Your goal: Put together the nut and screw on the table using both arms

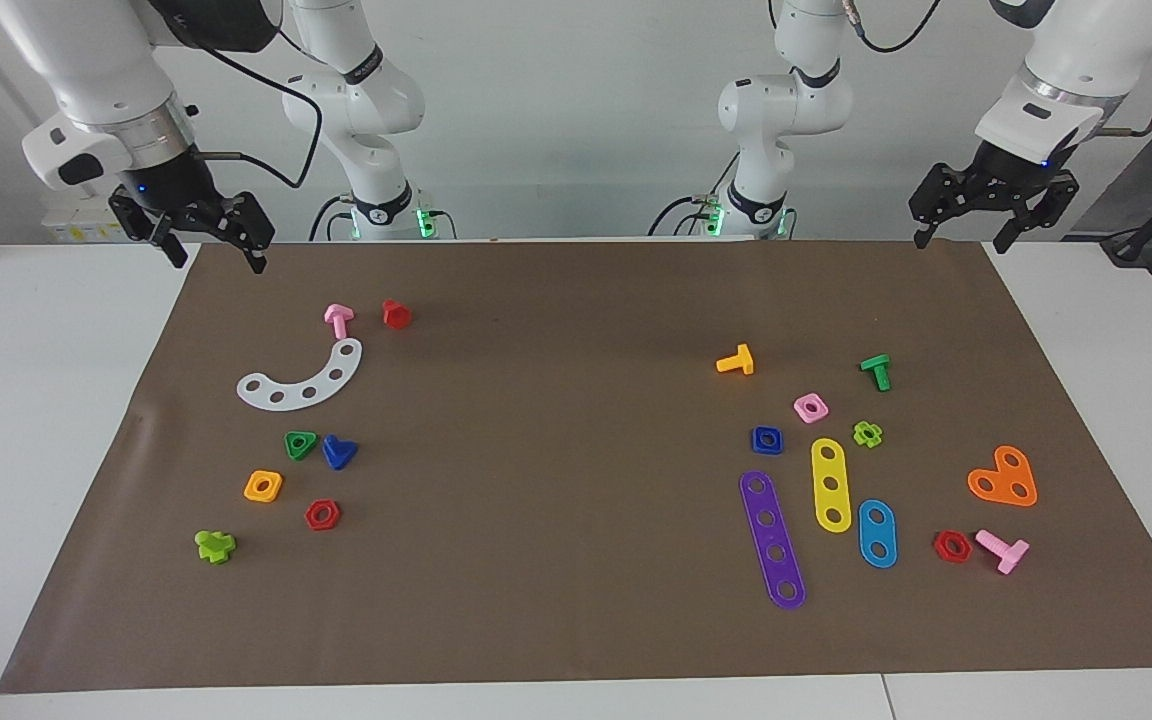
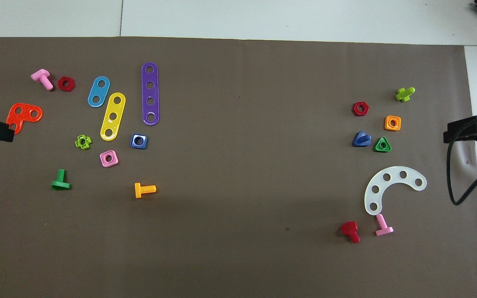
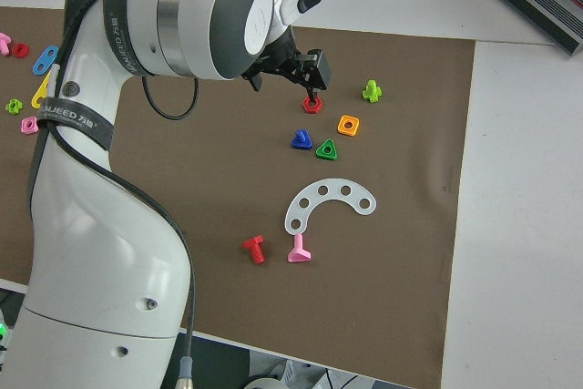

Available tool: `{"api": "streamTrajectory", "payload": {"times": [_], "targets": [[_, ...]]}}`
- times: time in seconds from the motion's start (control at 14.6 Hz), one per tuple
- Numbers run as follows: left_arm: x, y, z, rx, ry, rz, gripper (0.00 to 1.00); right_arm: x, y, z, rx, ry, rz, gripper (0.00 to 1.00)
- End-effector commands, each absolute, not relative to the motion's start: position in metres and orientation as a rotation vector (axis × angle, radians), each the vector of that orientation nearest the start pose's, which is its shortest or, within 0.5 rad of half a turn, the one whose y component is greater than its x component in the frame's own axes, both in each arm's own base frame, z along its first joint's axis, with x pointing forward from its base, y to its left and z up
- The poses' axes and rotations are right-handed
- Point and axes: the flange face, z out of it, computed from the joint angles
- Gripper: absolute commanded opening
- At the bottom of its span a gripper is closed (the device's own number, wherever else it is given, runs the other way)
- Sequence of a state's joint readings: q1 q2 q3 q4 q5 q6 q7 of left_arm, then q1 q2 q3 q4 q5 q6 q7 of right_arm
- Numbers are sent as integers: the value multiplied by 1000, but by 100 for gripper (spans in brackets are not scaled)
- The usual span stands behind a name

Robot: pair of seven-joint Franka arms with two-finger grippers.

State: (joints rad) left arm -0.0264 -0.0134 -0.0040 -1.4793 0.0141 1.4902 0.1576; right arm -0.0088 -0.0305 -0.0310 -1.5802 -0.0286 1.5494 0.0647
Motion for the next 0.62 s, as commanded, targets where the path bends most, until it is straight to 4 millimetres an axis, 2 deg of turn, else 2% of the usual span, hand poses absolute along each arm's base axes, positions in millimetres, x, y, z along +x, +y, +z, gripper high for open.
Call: {"api": "streamTrajectory", "payload": {"times": [0.0, 0.55], "targets": [[534, -11, 668, -3103, 295, -21, 100, 535, -27, 633, -3177, 137, -17, 100], [534, -11, 668, -3103, 295, -21, 100, 531, -19, 627, -3175, 114, -5, 100]]}}
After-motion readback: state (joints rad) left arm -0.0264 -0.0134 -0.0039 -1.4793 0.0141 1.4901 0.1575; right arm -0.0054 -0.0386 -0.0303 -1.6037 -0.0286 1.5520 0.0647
